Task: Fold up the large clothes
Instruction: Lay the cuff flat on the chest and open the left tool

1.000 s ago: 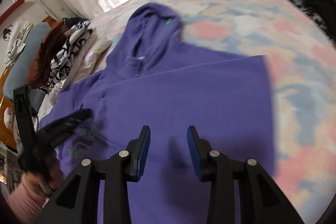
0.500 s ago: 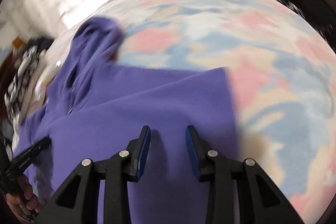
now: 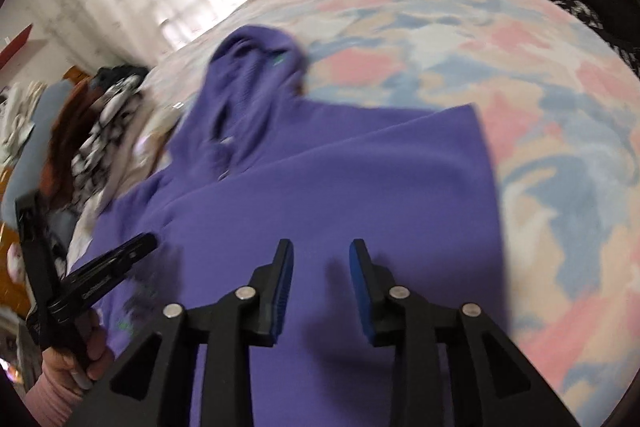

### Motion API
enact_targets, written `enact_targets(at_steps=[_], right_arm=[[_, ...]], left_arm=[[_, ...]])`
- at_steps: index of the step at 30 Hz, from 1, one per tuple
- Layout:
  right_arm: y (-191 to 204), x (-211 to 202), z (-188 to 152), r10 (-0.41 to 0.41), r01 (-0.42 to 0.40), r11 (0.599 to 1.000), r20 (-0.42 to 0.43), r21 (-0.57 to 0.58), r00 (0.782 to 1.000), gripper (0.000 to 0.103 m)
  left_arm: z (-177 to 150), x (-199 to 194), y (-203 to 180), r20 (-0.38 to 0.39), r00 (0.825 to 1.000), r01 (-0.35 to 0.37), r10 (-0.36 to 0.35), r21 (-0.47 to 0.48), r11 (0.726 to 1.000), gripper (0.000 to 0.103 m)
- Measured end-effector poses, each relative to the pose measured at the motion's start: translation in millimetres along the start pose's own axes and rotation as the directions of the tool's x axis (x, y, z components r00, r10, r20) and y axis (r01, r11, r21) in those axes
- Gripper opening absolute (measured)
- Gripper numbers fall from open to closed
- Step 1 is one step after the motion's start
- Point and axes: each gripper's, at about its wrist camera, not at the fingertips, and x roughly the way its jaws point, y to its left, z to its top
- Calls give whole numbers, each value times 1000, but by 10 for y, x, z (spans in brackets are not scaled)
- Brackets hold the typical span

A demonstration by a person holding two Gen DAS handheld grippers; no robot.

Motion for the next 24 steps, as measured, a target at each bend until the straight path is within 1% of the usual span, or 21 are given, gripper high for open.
enact_targets(at_steps=[2, 4, 6, 8, 10, 11, 12, 16, 19, 22, 24], right_arm=[[123, 32, -102, 8, -9, 1000, -23, -26, 1000, 35], [177, 95, -203, 0, -3, 999, -47, -50, 999, 35], [164, 174, -310, -26, 22, 998, -74, -60, 997, 35], [78, 205, -397, -54, 50, 997, -86, -53, 995, 35], [-57, 154, -450, -73, 70, 996, -65, -47, 995, 35], [-139, 102, -469, -91, 89, 995, -53, -39, 994, 34], [-232, 37, -482, -100, 99, 995, -41, -22, 994, 34], [-481, -167, -520, -112, 113, 993, -24, 44, 993, 35], [-524, -302, -546, -138, 139, 989, -13, 57, 990, 35], [-475, -418, -591, -131, 131, 989, 1, 63, 991, 35], [-430, -528, -627, -112, 111, 992, 22, 68, 993, 35]], left_arm=[[-92, -32, -22, -10, 1000, 6, -6, 2, 1000, 22], [-192, -8, -33, -27, 1000, -10, 10, 11, 1000, 22], [-270, 52, -1, -50, 998, -32, 33, 10, 999, 22], [-326, 66, 51, -42, 999, -21, 21, 0, 1000, 22], [-341, 38, 76, -29, 999, -23, 23, 1, 1000, 22], [-344, 25, 89, -26, 999, -43, 43, 0, 999, 22], [-344, 14, 113, -29, 997, -78, 78, -3, 997, 23], [-367, -21, 246, -51, 997, -55, 53, -54, 997, 23], [-406, -90, 284, -51, 997, -59, 55, -67, 996, 23], [-447, -189, 277, -46, 998, -54, 51, -69, 996, 24], [-466, -265, 239, -40, 998, -56, 53, -57, 997, 27]])
